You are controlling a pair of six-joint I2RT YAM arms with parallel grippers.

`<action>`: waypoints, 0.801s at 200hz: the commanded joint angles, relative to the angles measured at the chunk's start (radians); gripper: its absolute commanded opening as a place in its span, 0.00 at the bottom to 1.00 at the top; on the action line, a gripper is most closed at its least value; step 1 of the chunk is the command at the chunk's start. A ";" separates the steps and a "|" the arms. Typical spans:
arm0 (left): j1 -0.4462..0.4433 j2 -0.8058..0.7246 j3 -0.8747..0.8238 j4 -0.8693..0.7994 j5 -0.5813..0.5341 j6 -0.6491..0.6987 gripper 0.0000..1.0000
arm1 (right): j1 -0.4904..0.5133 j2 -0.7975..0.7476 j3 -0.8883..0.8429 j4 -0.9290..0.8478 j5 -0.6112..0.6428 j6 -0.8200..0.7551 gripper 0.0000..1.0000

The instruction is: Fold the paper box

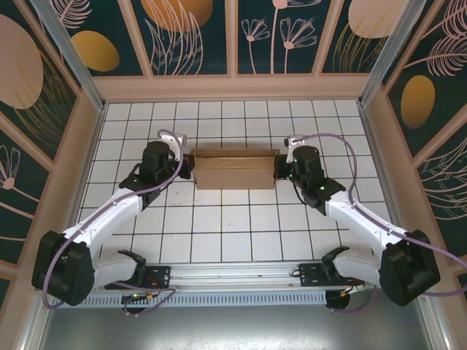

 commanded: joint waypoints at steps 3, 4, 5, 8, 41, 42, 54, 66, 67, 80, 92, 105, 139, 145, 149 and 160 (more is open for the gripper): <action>-0.031 0.008 -0.073 -0.084 0.006 -0.033 0.04 | 0.039 0.021 -0.111 -0.055 0.028 0.017 0.00; -0.032 0.007 -0.073 -0.083 0.004 -0.034 0.04 | 0.039 0.021 -0.111 -0.055 0.028 0.017 0.00; -0.032 0.006 -0.075 -0.082 0.003 -0.035 0.05 | 0.040 0.022 -0.116 -0.050 0.030 0.017 0.00; -0.032 0.004 -0.078 -0.080 0.002 -0.036 0.05 | 0.041 0.023 -0.122 -0.044 0.034 0.019 0.00; -0.032 -0.036 -0.083 -0.073 -0.007 -0.060 0.20 | 0.056 0.029 -0.136 -0.019 0.072 0.033 0.00; -0.031 -0.038 -0.082 -0.072 -0.007 -0.060 0.20 | 0.057 0.029 -0.136 -0.020 0.073 0.033 0.00; -0.031 -0.062 -0.076 -0.072 0.004 -0.069 0.29 | 0.061 0.026 -0.129 -0.025 0.084 0.037 0.00; -0.032 -0.090 -0.074 -0.073 0.007 -0.073 0.36 | 0.063 0.024 -0.125 -0.029 0.094 0.040 0.00; -0.032 -0.092 -0.075 -0.073 0.007 -0.073 0.36 | 0.064 0.024 -0.124 -0.029 0.095 0.040 0.00; -0.032 -0.120 -0.077 -0.075 0.010 -0.077 0.39 | 0.068 0.025 -0.117 -0.036 0.107 0.048 0.00; -0.032 -0.143 -0.077 -0.075 0.016 -0.087 0.39 | 0.074 0.031 -0.114 -0.041 0.116 0.051 0.00; -0.032 -0.171 -0.075 -0.070 0.038 -0.095 0.39 | 0.081 0.034 -0.114 -0.042 0.127 0.054 0.00; -0.031 -0.232 -0.032 -0.101 0.013 -0.119 0.40 | 0.085 0.030 -0.118 -0.036 0.144 0.060 0.00; -0.032 -0.238 -0.022 -0.106 -0.005 -0.125 0.42 | 0.086 0.030 -0.120 -0.033 0.145 0.060 0.00; -0.032 -0.242 -0.016 -0.107 -0.019 -0.131 0.44 | 0.087 0.031 -0.121 -0.031 0.144 0.061 0.00; -0.030 -0.245 -0.001 -0.100 -0.061 -0.151 0.50 | 0.087 0.032 -0.121 -0.028 0.146 0.062 0.00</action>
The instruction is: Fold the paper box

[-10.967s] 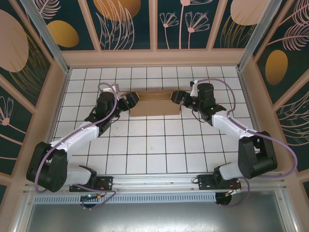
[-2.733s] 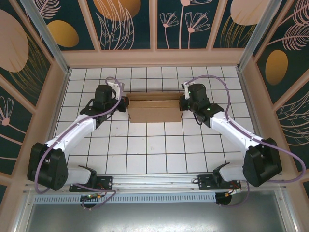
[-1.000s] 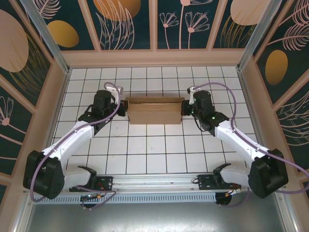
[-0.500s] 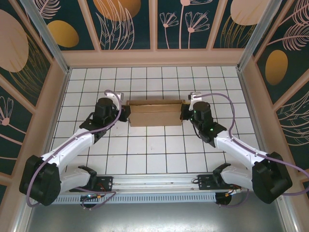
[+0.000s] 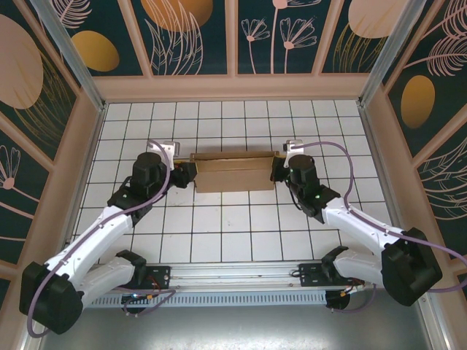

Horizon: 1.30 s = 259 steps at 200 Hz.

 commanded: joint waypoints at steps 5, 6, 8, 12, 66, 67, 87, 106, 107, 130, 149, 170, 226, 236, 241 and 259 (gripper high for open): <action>-0.004 -0.020 0.062 -0.010 -0.081 -0.054 0.53 | 0.016 0.037 -0.043 -0.171 0.008 0.028 0.00; -0.004 -0.019 0.064 -0.008 -0.085 -0.055 0.53 | 0.015 0.037 -0.043 -0.170 0.009 0.028 0.00; -0.004 -0.016 0.067 -0.006 -0.091 -0.058 0.54 | 0.016 0.038 -0.043 -0.171 0.009 0.027 0.00; -0.004 -0.010 0.072 0.001 -0.101 -0.064 0.55 | 0.017 0.038 -0.043 -0.170 0.010 0.027 0.00; -0.004 0.154 0.118 0.073 -0.134 -0.158 0.49 | 0.028 0.033 -0.053 -0.166 0.024 0.032 0.00; -0.004 0.156 0.117 0.075 -0.133 -0.159 0.49 | 0.028 0.033 -0.054 -0.167 0.025 0.032 0.00; -0.003 0.174 0.078 0.112 -0.066 -0.192 0.41 | 0.034 0.032 -0.061 -0.165 0.039 0.036 0.00; -0.003 0.153 0.009 0.146 -0.054 -0.241 0.35 | 0.041 0.035 -0.069 -0.156 0.040 0.047 0.00; -0.003 0.152 0.005 0.148 -0.053 -0.242 0.35 | 0.040 0.035 -0.068 -0.155 0.040 0.048 0.00; -0.003 0.110 -0.059 0.163 -0.050 -0.271 0.27 | 0.050 0.043 -0.078 -0.146 0.043 0.062 0.00; -0.003 0.082 -0.085 0.163 -0.046 -0.283 0.24 | 0.056 0.045 -0.083 -0.145 0.048 0.070 0.00; -0.004 0.068 -0.112 0.169 -0.039 -0.304 0.23 | 0.060 0.029 -0.085 -0.147 0.048 0.084 0.00; -0.004 0.059 -0.147 0.169 -0.076 -0.320 0.23 | 0.060 -0.087 -0.101 -0.088 -0.016 0.054 0.17; -0.004 0.054 -0.149 0.167 -0.087 -0.321 0.23 | 0.059 -0.102 -0.101 -0.081 -0.039 0.036 0.21; -0.003 0.054 -0.148 0.166 -0.091 -0.321 0.23 | 0.059 -0.107 -0.101 -0.079 -0.052 0.027 0.25; -0.004 0.055 -0.143 0.162 -0.100 -0.319 0.23 | 0.058 -0.118 -0.098 -0.086 -0.087 0.010 0.37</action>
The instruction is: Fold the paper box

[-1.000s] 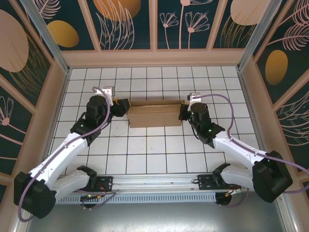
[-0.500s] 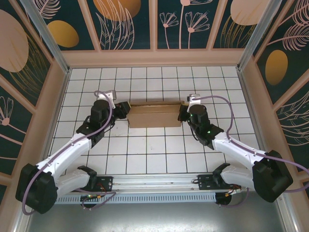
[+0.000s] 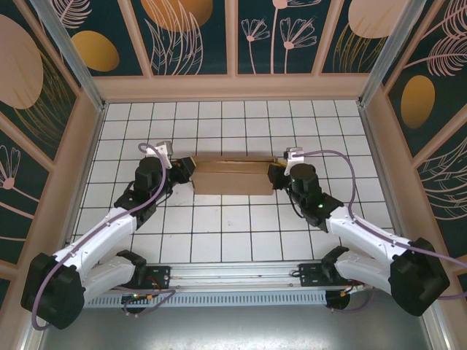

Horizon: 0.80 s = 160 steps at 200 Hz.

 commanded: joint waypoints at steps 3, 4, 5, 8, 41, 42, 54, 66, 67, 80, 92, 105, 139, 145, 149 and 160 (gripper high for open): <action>-0.001 0.006 -0.029 -0.086 -0.044 -0.008 0.23 | 0.007 -0.016 -0.026 -0.082 -0.068 -0.030 0.38; -0.001 0.007 -0.029 -0.086 -0.045 -0.008 0.23 | 0.007 -0.017 -0.026 -0.082 -0.070 -0.032 0.38; -0.001 0.008 -0.029 -0.086 -0.046 -0.008 0.23 | 0.006 -0.018 -0.026 -0.083 -0.071 -0.032 0.38; -0.001 0.009 -0.027 -0.086 -0.046 -0.006 0.23 | 0.006 -0.019 -0.028 -0.083 -0.078 -0.035 0.38; -0.001 0.020 -0.019 -0.088 -0.060 0.004 0.23 | 0.005 -0.059 -0.062 -0.055 -0.139 -0.033 0.43; -0.001 0.020 -0.019 -0.087 -0.060 0.004 0.23 | 0.005 -0.061 -0.063 -0.054 -0.143 -0.033 0.43; -0.001 0.022 -0.018 -0.089 -0.063 0.006 0.23 | 0.005 -0.087 -0.077 -0.045 -0.168 -0.041 0.44; -0.001 0.023 -0.016 -0.091 -0.063 0.009 0.23 | 0.005 -0.120 -0.092 -0.037 -0.186 -0.065 0.46; -0.001 0.023 -0.016 -0.091 -0.062 0.010 0.23 | 0.005 -0.123 -0.093 -0.037 -0.192 -0.067 0.46; -0.001 0.021 -0.014 -0.091 -0.063 0.013 0.23 | 0.004 -0.162 -0.101 -0.041 -0.196 -0.077 0.51; -0.001 0.016 -0.014 -0.089 -0.060 0.014 0.22 | 0.003 -0.202 -0.101 -0.054 -0.182 -0.081 0.54; 0.000 0.009 -0.017 -0.087 -0.052 0.018 0.22 | 0.000 -0.244 -0.099 -0.066 -0.153 -0.071 0.56; -0.001 -0.037 -0.070 -0.054 -0.030 0.014 0.22 | -0.005 -0.343 -0.101 -0.041 -0.160 -0.037 0.60; -0.002 -0.043 -0.078 -0.050 -0.028 0.013 0.22 | -0.005 -0.352 -0.103 -0.030 -0.172 -0.033 0.60; -0.001 -0.046 -0.083 -0.049 -0.025 0.013 0.22 | -0.005 -0.354 -0.103 -0.024 -0.173 -0.025 0.60; -0.002 -0.050 -0.091 -0.048 -0.021 0.013 0.22 | -0.011 -0.348 -0.097 -0.019 -0.173 0.018 0.60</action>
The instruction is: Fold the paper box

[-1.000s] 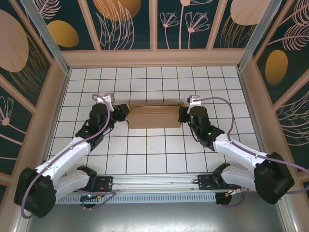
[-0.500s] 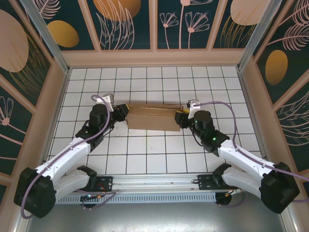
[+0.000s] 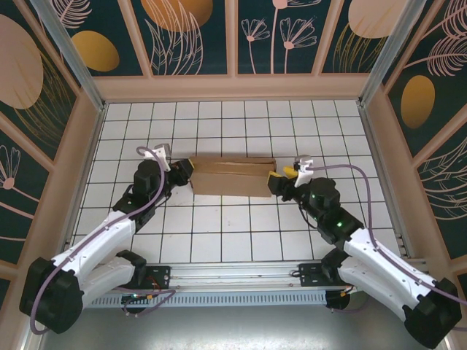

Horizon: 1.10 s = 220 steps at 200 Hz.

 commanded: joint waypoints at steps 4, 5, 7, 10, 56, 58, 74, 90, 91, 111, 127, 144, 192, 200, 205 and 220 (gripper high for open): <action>-0.001 -0.007 -0.047 -0.056 -0.002 0.012 0.22 | -0.014 -0.003 0.006 0.027 -0.009 0.081 0.60; -0.001 -0.007 -0.048 -0.056 -0.001 0.012 0.22 | -0.015 0.000 0.008 0.026 -0.009 0.087 0.60; 0.000 -0.007 -0.047 -0.056 -0.001 0.012 0.22 | -0.018 0.004 0.013 0.023 -0.007 0.098 0.59; -0.001 -0.008 -0.047 -0.056 0.000 0.013 0.22 | -0.023 0.014 0.021 0.015 -0.005 0.113 0.58; -0.001 -0.003 -0.042 -0.069 -0.010 0.037 0.22 | -0.148 0.172 0.173 -0.087 -0.070 0.335 0.48; -0.001 -0.002 -0.041 -0.070 -0.011 0.038 0.22 | -0.153 0.175 0.176 -0.084 -0.078 0.342 0.48; -0.001 -0.001 -0.038 -0.070 -0.013 0.040 0.22 | -0.197 0.205 0.206 -0.060 -0.144 0.381 0.47; -0.001 0.003 -0.034 -0.070 -0.016 0.042 0.22 | -0.223 0.254 0.253 -0.058 -0.196 0.395 0.47; -0.001 0.004 -0.034 -0.070 -0.016 0.042 0.22 | -0.224 0.257 0.256 -0.059 -0.196 0.395 0.47; -0.001 0.011 -0.028 -0.070 -0.010 0.042 0.22 | -0.225 0.328 0.327 -0.107 -0.218 0.380 0.47; -0.001 0.011 -0.026 -0.071 -0.011 0.043 0.22 | -0.225 0.373 0.365 -0.130 -0.226 0.372 0.47; 0.000 0.009 -0.026 -0.072 -0.010 0.043 0.22 | -0.225 0.410 0.383 -0.144 -0.239 0.367 0.47; 0.000 0.001 -0.036 -0.072 -0.014 0.037 0.22 | -0.221 0.427 0.300 -0.106 -0.245 0.387 0.37; 0.000 0.003 -0.037 -0.072 -0.014 0.036 0.22 | -0.219 0.422 0.276 -0.097 -0.248 0.394 0.33; 0.000 0.005 -0.037 -0.072 -0.012 0.035 0.22 | -0.218 0.418 0.261 -0.089 -0.252 0.397 0.31; -0.001 0.008 -0.037 -0.070 -0.014 0.034 0.22 | -0.212 0.402 0.216 -0.070 -0.259 0.403 0.21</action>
